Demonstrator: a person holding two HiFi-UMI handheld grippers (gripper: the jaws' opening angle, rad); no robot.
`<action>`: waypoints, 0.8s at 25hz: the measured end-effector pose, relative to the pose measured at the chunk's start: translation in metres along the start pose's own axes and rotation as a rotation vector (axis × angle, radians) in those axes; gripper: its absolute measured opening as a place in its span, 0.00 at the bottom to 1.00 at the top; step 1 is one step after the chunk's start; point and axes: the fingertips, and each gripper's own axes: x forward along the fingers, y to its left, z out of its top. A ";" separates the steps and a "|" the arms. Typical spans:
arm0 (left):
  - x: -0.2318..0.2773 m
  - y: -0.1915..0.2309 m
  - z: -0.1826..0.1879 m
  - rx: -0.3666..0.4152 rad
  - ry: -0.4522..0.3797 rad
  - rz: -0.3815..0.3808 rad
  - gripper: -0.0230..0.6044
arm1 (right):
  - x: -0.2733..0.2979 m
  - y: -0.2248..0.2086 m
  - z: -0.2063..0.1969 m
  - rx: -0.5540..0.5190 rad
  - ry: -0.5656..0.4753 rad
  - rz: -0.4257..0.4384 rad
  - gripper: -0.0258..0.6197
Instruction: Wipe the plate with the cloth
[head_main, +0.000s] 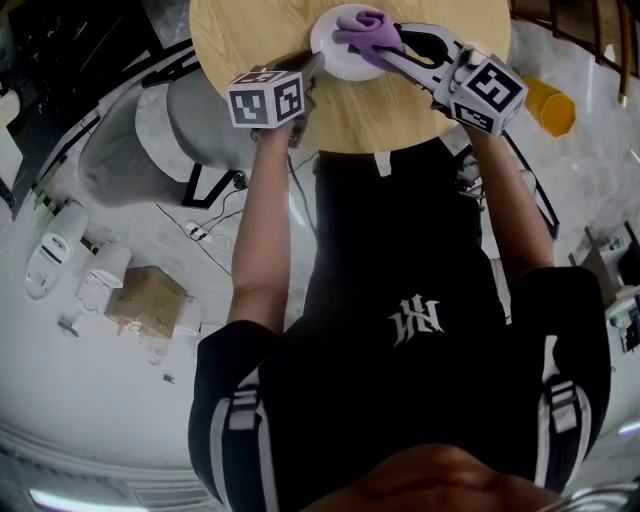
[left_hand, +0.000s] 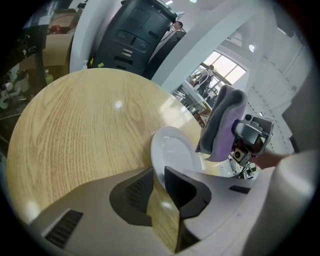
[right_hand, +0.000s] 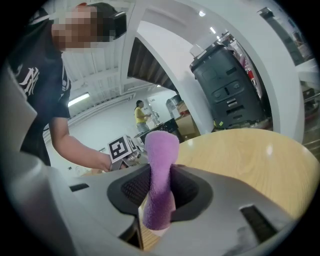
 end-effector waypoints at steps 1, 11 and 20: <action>0.000 0.000 0.001 -0.005 -0.007 0.002 0.16 | 0.004 -0.001 0.001 -0.007 0.005 -0.010 0.20; -0.002 -0.003 0.001 -0.030 -0.026 0.039 0.15 | 0.090 -0.008 -0.008 -0.118 0.113 -0.134 0.20; -0.002 -0.001 0.000 -0.027 -0.027 0.057 0.15 | 0.040 -0.063 -0.023 -0.301 0.253 -0.319 0.20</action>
